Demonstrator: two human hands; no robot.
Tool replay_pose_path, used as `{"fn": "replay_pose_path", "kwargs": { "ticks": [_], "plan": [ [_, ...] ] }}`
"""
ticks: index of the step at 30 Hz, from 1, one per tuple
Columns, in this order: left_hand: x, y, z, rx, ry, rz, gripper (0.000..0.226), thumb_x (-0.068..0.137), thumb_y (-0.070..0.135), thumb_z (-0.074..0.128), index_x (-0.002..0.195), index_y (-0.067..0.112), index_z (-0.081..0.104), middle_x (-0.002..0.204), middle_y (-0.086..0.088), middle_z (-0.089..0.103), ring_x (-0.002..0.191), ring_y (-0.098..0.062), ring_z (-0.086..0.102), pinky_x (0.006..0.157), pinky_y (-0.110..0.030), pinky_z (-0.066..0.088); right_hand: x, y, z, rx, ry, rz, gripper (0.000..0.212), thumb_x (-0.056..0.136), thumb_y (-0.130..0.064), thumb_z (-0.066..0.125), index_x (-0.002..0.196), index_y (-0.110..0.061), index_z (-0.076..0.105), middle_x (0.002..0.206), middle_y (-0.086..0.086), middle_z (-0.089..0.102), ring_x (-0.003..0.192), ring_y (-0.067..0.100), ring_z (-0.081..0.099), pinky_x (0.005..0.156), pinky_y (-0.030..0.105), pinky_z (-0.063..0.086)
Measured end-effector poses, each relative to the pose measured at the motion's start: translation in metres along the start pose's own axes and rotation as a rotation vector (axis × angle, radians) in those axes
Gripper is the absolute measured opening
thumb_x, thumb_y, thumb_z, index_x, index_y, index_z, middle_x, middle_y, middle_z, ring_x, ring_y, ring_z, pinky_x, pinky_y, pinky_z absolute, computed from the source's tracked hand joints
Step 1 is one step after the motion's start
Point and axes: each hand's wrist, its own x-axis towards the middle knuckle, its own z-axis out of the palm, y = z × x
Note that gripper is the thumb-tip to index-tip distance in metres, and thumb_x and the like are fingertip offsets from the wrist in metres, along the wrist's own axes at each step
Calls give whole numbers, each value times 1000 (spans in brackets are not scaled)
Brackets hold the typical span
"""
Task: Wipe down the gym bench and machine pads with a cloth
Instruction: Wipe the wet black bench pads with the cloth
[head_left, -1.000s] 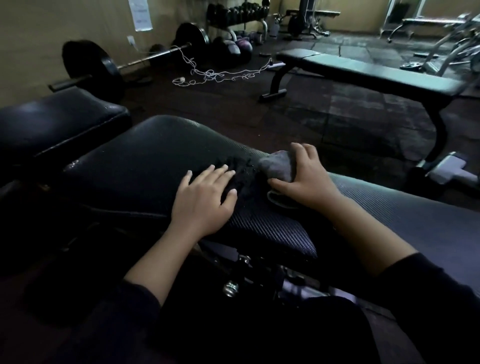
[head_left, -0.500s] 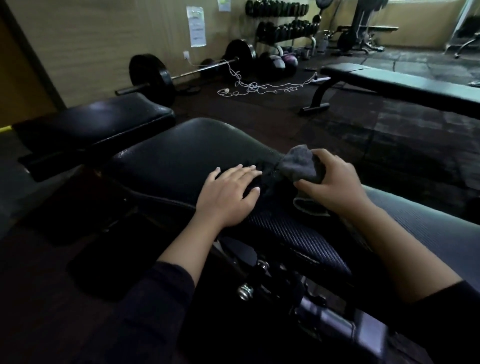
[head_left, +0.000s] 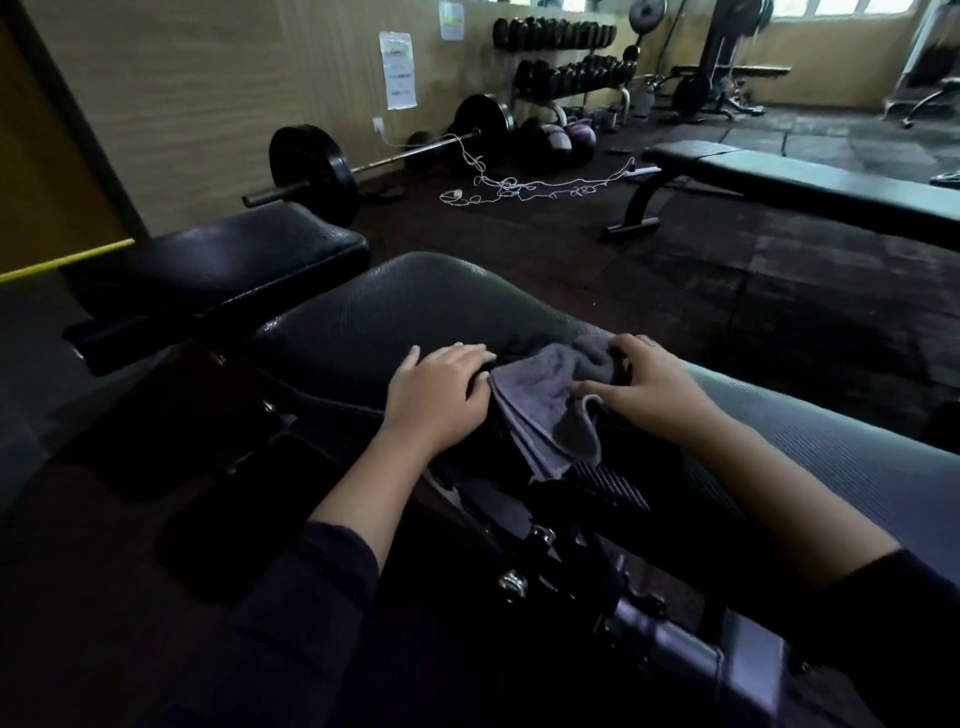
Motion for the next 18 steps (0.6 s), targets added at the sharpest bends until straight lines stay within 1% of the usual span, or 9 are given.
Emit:
{"fn": "replay_pose_path", "kwargs": {
  "ticks": [2, 3, 5, 7, 9, 11, 13, 15, 18],
  "plan": [
    [0, -10, 0, 11, 10, -26, 40, 100, 38, 39, 139, 34, 47, 149, 17, 39, 142, -2, 25, 119, -42, 9, -3, -10, -3, -164, 53, -21, 75, 76, -55, 67, 138, -17, 43, 127, 9, 47, 120, 31, 43, 99, 38, 33],
    [-1, -13, 1, 8, 8, -22, 40, 100, 40, 38, 139, 35, 46, 150, 18, 38, 142, -2, 24, 119, -42, 8, -5, -18, -4, -226, 103, -61, 78, 77, -58, 60, 141, -19, 39, 133, 9, 44, 124, 32, 40, 101, 40, 31],
    [-2, -17, 3, -1, 21, 0, 40, 100, 42, 37, 139, 38, 46, 150, 20, 38, 142, 0, 23, 120, -42, 7, -11, -39, -2, -264, 133, -115, 72, 80, -61, 46, 140, -22, 41, 139, 7, 44, 129, 31, 37, 103, 42, 31],
    [-1, -21, 2, -18, 28, 16, 40, 100, 43, 38, 138, 40, 47, 149, 21, 38, 142, 0, 23, 120, -41, 8, -17, -57, 10, -201, -18, -23, 72, 86, -69, 37, 140, -21, 41, 146, 9, 39, 137, 30, 30, 110, 44, 29],
    [1, -28, 0, -1, 33, 29, 43, 97, 50, 36, 137, 41, 47, 149, 20, 38, 142, -1, 24, 119, -40, 11, -19, -63, 31, -304, -152, 70, 93, 82, -80, 26, 151, -19, 20, 159, 12, 14, 147, 33, 8, 118, 48, 13],
    [2, -36, -4, 43, 15, 16, 47, 94, 57, 32, 138, 44, 45, 151, 19, 36, 143, -2, 22, 119, -41, 10, -16, -59, 45, -432, -143, 43, 94, 84, -78, 25, 154, -20, 3, 161, 11, -3, 147, 35, -6, 119, 50, 3],
    [4, -45, -6, 55, -13, -3, 45, 96, 58, 34, 140, 47, 41, 153, 20, 30, 145, -2, 17, 120, -42, 7, -10, -52, 44, -450, -139, -55, 82, 89, -68, 29, 154, -24, 2, 162, 4, -4, 148, 32, -7, 119, 48, 1],
    [4, -47, -8, 64, -42, 2, 46, 97, 57, 33, 141, 49, 37, 155, 21, 26, 146, -2, 13, 120, -43, 4, -5, -46, 33, -436, -218, -153, 76, 91, -62, 35, 154, -32, 4, 162, -5, -4, 148, 24, -10, 120, 45, -3],
    [5, -49, -9, 61, -76, 16, 46, 97, 58, 30, 142, 50, 34, 156, 21, 23, 146, -2, 10, 120, -43, 1, -3, -48, 15, -360, -299, -175, 80, 80, -75, 33, 150, -40, 18, 161, -12, 2, 148, 16, -7, 119, 49, -8]
  ]
}}
